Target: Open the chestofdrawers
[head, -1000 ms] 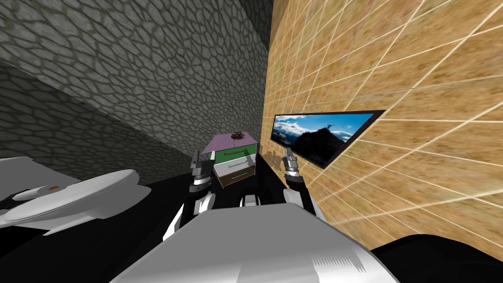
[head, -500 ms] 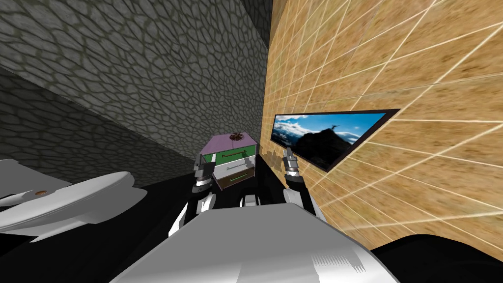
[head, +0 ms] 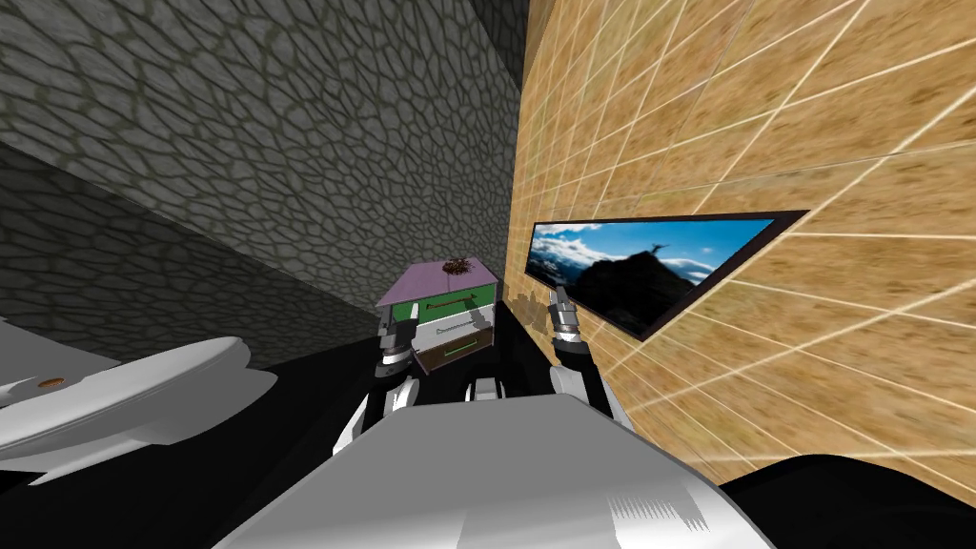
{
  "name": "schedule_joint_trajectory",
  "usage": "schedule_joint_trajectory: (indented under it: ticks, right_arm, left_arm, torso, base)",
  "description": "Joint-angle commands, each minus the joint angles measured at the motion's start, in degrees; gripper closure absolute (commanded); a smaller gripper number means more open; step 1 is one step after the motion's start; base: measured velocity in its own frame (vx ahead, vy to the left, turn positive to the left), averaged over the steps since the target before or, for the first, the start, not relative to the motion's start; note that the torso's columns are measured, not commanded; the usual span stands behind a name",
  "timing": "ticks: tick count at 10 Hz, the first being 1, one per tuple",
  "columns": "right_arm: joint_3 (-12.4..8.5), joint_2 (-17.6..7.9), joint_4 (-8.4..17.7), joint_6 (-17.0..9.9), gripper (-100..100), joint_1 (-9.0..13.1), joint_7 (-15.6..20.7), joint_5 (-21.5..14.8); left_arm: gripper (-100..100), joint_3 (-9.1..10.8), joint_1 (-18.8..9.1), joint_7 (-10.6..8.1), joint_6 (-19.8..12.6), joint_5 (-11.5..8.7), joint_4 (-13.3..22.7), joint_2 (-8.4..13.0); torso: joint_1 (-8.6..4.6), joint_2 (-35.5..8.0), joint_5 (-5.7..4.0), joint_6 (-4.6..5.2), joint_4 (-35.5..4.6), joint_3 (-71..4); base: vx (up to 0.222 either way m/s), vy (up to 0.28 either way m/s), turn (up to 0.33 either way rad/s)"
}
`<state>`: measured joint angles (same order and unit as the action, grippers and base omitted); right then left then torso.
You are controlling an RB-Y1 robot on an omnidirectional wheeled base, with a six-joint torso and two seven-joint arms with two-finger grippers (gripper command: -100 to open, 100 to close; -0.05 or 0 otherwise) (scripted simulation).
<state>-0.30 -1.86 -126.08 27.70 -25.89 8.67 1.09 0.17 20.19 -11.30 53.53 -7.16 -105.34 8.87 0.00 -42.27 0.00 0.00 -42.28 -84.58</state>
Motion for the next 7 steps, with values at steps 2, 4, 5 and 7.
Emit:
schedule_joint_trajectory:
  ticks: [2,4,5,7]
  right_arm:
    - [0.00,0.00,0.00,0.00,0,0.00,0.00,0.00]
    - [0.00,0.00,0.00,0.00,0,0.00,0.00,0.00]
    - [0.00,0.00,0.00,0.00,0,0.00,0.00,0.00]
    - [0.00,0.00,0.00,0.00,0,0.00,0.00,0.00]
  left_arm:
    - [-100,0.44,-1.19,-0.32,3.56,-0.52,5.67,0.25]
    - [-100,0.66,-1.72,-0.48,5.23,-0.77,8.27,0.33]
    - [-100,0.87,-2.27,-0.64,6.89,-1.02,10.04,0.40]
    - [-100,1.09,-2.83,-0.79,8.53,-1.27,12.61,0.42]
  torso:
    - [-0.04,0.05,-0.01,0.00,0.01,-0.02]
    - [0.04,-0.04,0.01,0.00,-0.02,0.03]
    - [0.02,-0.09,0.01,0.00,-0.03,0.06]
    - [-0.01,-0.04,0.00,0.00,-0.02,0.03]
  base:
    - [0.086,-0.035,0.000]
    - [0.062,-0.020,0.000]
    - [0.055,-0.027,-0.002]
    - [0.059,-0.024,0.000]
